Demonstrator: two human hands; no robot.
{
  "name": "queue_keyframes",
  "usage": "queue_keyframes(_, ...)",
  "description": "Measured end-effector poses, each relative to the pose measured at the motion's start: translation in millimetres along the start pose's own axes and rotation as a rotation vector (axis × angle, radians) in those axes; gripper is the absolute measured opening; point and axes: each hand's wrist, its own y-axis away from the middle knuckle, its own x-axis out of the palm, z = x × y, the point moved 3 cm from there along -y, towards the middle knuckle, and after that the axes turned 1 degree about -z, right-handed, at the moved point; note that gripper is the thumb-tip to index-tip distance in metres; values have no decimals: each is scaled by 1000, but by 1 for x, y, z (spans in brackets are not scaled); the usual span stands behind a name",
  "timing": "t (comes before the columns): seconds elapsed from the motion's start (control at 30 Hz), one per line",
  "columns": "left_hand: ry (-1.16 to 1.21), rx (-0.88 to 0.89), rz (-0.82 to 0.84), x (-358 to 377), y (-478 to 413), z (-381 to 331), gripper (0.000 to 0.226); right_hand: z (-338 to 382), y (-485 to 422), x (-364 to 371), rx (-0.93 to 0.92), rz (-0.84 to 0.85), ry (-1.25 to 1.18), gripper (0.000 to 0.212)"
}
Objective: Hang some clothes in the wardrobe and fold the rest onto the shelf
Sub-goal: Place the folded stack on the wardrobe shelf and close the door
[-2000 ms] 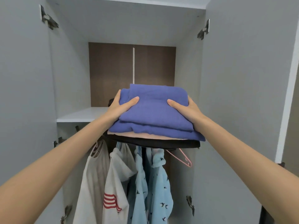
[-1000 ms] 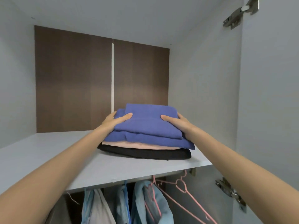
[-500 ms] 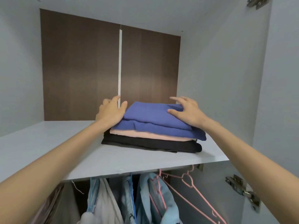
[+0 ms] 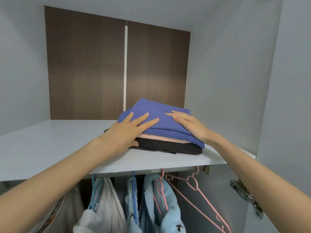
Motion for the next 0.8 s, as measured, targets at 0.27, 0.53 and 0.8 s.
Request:
queue_keyframes(0.27,34,33,33,18,-36,20,100,6,-12,4,1,32,401,45)
queue_keyframes(0.53,35,86,80,49,-117,37,104,-14,-31,8,276,20,736,51)
queue_keyframes(0.8,19,128,45,69,-190,19,106,-51,-38,-11,397,19,918,53)
